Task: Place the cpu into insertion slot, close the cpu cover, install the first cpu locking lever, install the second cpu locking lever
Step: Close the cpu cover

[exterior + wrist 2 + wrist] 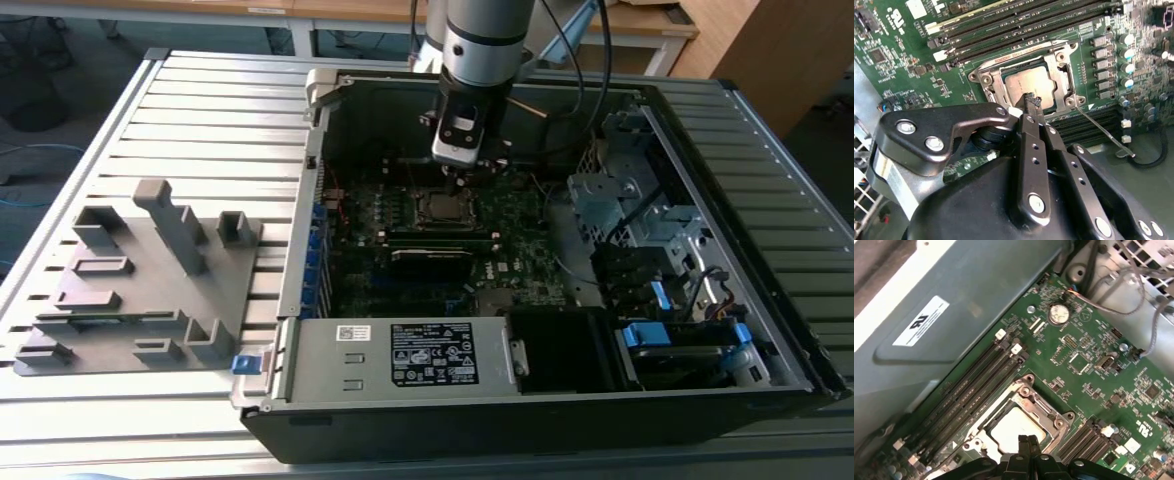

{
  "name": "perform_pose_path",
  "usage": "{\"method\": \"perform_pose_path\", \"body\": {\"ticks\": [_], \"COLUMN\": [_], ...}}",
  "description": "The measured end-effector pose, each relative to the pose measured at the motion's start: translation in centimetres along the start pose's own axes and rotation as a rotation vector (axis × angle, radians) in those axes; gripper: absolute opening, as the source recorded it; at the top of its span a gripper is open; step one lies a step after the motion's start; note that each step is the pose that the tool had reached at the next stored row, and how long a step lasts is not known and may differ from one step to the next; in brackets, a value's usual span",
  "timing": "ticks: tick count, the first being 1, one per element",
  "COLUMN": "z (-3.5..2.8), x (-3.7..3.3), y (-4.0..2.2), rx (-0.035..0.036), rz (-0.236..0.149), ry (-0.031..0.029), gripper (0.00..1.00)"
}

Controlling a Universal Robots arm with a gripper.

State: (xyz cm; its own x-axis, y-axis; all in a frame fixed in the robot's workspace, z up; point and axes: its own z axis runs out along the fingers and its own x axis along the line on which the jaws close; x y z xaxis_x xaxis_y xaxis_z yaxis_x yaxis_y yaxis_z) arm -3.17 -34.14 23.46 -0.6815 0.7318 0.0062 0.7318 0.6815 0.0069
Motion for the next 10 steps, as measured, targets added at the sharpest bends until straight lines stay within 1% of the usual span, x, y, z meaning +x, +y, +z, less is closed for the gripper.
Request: {"method": "perform_pose_path", "body": {"ticks": [7, 8, 10], "z": [0.01, 0.01, 0.0], "x": [0.0, 0.0, 0.0], "y": [0.0, 0.0, 0.0], "rx": [0.0004, 0.0004, 0.0005], "rz": [-0.09, -0.099, -0.1], "ry": [0.0007, 0.0008, 0.0008], "gripper": [0.11, 0.11, 0.11]}}
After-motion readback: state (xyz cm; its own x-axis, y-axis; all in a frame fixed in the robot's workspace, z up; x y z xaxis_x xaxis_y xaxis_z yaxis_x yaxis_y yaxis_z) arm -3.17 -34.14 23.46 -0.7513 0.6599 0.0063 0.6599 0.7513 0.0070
